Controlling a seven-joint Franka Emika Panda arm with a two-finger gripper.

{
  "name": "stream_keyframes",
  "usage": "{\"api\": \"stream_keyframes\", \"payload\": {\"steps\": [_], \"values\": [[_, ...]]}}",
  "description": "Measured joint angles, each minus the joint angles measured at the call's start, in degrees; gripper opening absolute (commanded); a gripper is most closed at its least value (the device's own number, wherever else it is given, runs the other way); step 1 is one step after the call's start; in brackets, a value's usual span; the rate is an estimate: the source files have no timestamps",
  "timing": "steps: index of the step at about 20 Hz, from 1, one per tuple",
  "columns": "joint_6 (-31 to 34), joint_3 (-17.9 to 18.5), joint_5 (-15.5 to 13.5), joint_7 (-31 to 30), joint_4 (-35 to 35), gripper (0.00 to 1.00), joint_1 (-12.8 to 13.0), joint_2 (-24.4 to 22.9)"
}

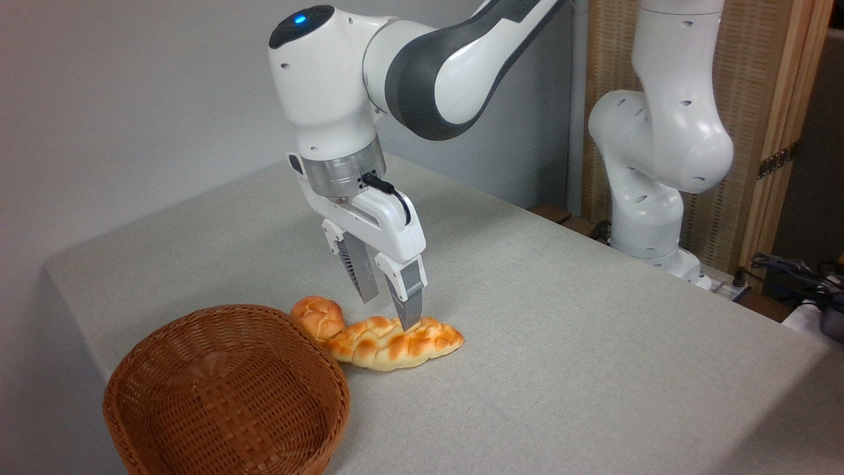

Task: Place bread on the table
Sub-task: 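Lower the braided bread onto the table beside the basket and release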

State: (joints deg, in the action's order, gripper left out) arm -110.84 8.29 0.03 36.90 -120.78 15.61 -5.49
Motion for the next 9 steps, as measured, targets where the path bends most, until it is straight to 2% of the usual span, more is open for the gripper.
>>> {"api": "stream_keyframes", "payload": {"steps": [9], "values": [[-0.03,-0.94,-0.05,0.00,10.31,1.00,0.39,-1.32]]}}
